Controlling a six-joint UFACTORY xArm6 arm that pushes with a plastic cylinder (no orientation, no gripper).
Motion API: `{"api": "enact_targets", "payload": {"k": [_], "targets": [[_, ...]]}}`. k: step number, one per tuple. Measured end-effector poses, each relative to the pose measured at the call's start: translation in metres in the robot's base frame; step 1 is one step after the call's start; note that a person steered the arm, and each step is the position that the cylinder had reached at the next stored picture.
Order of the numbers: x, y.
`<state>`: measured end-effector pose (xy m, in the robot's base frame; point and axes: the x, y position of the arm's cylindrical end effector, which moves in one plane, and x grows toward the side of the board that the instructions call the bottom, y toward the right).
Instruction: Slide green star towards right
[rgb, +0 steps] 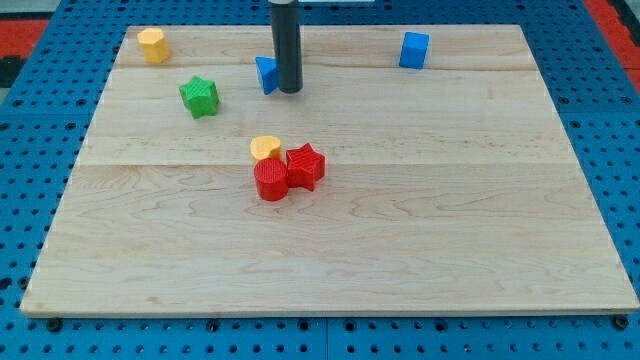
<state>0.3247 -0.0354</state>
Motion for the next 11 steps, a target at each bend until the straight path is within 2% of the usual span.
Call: {"api": "enact_targets", "payload": {"k": [1, 2, 3, 4, 5, 6, 7, 9, 10, 11], "targets": [[0.031, -0.033], [0.079, -0.088], [0.059, -0.187], [0.006, -0.198], [-0.012, -0.172], [0.005, -0.087], [0.008, -0.088], [0.059, -0.112], [0.065, -0.064], [0.065, -0.046]]}}
